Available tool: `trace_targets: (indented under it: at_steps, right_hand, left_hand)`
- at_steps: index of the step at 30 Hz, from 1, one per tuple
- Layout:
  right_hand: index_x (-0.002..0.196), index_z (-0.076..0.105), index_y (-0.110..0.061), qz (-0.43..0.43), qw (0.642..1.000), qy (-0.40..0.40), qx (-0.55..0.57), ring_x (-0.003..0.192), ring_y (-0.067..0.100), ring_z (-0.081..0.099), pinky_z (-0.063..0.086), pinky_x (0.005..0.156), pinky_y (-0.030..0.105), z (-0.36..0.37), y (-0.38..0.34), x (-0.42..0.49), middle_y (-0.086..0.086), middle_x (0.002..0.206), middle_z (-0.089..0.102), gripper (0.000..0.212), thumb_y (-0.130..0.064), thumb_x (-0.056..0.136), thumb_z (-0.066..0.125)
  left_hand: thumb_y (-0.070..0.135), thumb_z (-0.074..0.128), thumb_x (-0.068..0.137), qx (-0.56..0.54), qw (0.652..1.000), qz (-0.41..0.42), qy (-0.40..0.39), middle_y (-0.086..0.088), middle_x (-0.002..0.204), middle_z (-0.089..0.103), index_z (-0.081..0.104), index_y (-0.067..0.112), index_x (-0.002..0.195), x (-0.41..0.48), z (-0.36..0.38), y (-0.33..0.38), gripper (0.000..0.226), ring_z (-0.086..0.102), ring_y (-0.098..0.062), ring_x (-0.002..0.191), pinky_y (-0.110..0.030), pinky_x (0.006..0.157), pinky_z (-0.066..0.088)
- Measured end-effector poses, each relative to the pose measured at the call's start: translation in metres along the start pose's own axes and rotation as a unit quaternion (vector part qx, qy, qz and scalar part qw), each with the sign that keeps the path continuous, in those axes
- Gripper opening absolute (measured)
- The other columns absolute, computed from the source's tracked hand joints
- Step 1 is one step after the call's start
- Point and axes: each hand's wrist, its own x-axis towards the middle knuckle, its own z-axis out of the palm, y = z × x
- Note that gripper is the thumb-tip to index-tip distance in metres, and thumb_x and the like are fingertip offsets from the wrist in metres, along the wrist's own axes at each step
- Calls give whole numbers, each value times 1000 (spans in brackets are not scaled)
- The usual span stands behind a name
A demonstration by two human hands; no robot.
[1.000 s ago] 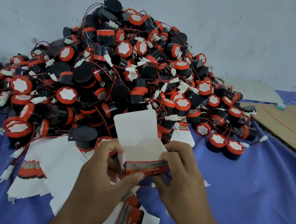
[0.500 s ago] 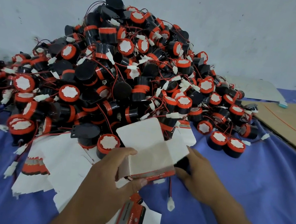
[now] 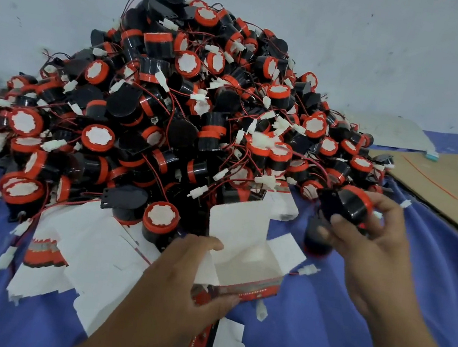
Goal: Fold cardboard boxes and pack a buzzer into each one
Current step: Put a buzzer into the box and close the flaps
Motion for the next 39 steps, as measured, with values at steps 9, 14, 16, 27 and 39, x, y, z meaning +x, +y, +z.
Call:
trace_targets:
  at_steps: [9,14,16,27,39]
  right_hand:
    - [93,61,-27,38,971,-190,136,108,32,70,58,85,33,14,-13,-21,12,116,71,20,-22,81,76]
    - [101,61,-24,-72,913,-276,-293,109,6,62,55,89,26,25,11,-41,-18,114,65,38,-19,76,88]
    - [104,60,-31,-138,870,-274,-386,109,-2,52,47,93,19,28,17,-44,-25,113,58,40,-28,76,88]
    - [72,59,-30,-143,818,-314,-459,89,3,53,42,77,14,36,15,-44,-18,88,59,23,-28,88,76]
    - [94,68,-20,-108,811,-417,-396,94,8,57,47,82,24,31,3,-41,-11,99,60,9,-16,97,61]
  left_hand:
    - [66,63,76,50,998,-6,-43,36,119,34,32,53,123,9,19,-6,58,28,14,101,1,78,27]
    - [66,63,74,50,998,36,2,45,115,42,39,65,113,9,22,-6,46,36,23,108,1,83,31]
    - [79,55,74,38,998,47,17,38,116,47,40,67,112,9,22,-7,43,44,14,106,-6,83,37]
    - [35,51,98,-25,987,83,135,27,112,54,73,19,102,4,14,-9,28,49,-2,110,-12,93,38]
    - [16,50,98,82,996,22,13,12,122,36,55,35,122,18,35,10,32,37,-15,110,-36,96,45]
